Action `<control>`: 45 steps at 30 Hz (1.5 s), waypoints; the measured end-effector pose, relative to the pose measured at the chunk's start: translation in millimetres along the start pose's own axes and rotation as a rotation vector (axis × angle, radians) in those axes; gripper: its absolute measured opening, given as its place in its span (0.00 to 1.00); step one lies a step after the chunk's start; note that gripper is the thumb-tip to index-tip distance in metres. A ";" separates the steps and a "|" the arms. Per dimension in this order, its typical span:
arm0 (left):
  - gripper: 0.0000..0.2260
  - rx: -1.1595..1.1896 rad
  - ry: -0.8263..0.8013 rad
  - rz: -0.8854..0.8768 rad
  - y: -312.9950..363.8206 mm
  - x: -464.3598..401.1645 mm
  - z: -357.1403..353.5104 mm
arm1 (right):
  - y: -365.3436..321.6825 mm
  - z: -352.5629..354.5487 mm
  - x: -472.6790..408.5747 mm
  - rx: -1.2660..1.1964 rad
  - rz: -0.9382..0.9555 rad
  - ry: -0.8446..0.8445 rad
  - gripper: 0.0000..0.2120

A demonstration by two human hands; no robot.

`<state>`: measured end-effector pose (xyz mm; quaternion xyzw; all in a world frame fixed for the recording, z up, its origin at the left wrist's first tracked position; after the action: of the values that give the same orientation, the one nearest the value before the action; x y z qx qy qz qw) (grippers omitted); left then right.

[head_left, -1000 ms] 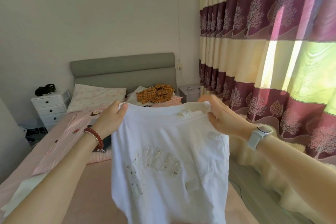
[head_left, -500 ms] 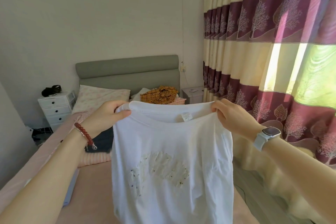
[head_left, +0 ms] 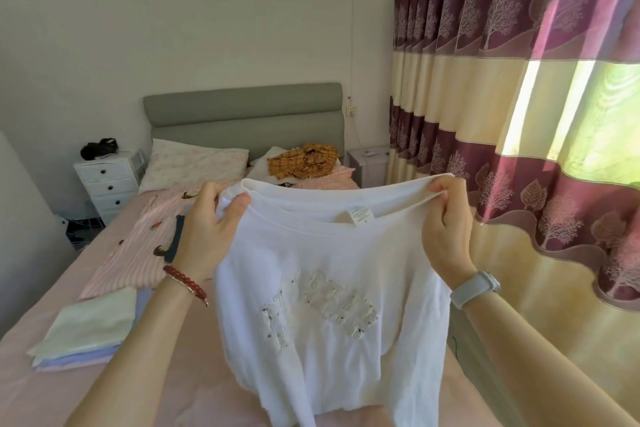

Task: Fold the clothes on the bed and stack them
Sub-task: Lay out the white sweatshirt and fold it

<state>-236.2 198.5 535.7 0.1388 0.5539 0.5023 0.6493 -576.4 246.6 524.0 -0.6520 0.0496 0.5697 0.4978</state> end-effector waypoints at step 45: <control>0.24 -0.606 -0.537 1.091 -529.5 214.6 -197.0 | 361.1 -291.5 378.2 0.475 -0.929 -1.120 0.15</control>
<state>-166.8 55.5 -47.3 0.3303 0.0589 0.8390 0.4283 -471.6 50.6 -31.9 -0.0955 -0.3682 0.5214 0.7638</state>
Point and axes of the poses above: each hand's wrist, its own x-axis away from the middle knuckle, its own z-axis out of the back of the hand, y = z × x, the point moved 9 cm from there along -x, towards the middle knuckle, and after that the axes turned 4 degrees about z, right-handed, at the moved point
